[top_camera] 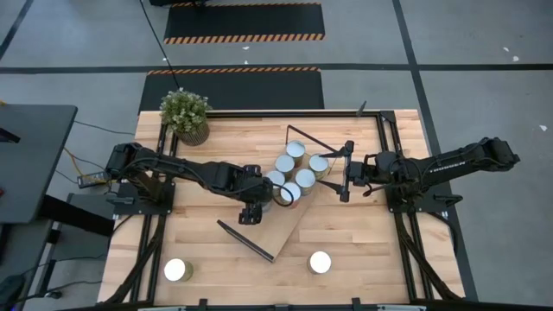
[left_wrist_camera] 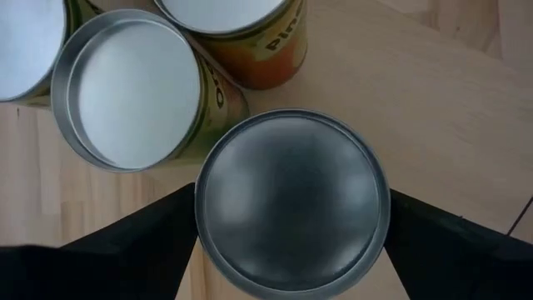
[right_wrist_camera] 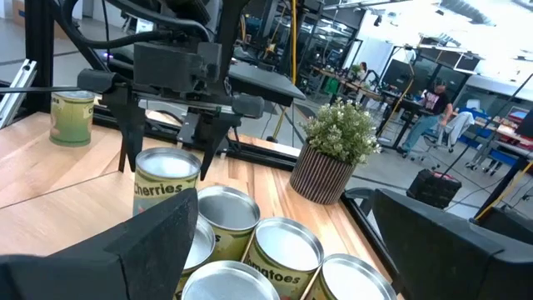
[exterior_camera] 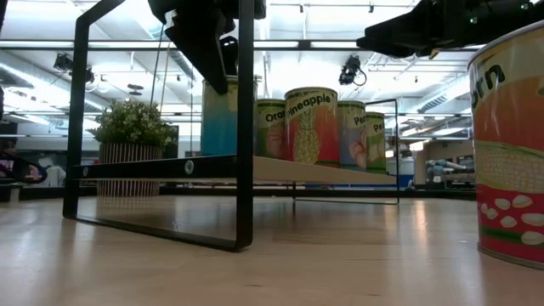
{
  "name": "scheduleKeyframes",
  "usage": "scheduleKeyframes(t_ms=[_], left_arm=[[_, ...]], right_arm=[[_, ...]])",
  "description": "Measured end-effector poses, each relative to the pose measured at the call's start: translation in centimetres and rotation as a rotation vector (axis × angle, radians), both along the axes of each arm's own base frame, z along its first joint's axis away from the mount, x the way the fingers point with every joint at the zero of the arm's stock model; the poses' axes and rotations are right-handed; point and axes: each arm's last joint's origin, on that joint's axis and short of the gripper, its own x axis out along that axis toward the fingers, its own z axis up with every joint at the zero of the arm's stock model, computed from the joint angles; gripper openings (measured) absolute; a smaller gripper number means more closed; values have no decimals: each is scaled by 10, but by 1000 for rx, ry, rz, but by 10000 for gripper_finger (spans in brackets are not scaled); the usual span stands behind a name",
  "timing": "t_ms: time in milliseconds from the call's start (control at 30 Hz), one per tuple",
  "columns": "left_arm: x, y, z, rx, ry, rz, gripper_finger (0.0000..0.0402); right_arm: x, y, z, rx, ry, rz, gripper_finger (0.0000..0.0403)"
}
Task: Pick and place cans onto a shelf
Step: Put the canned cherries on the shelf
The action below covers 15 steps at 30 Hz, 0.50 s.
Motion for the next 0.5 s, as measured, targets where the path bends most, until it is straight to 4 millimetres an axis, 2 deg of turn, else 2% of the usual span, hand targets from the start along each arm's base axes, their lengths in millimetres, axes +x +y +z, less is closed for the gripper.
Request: scheduleKeyframes(t_ms=[167, 500], left_arm=[[0, 2, 0, -3, -9, 57, 352], [0, 3, 0, -3, -9, 59, 353]], right_arm=[[0, 0, 0, -8, -2, 0, 368], [0, 0, 1, 8, -9, 6, 368]])
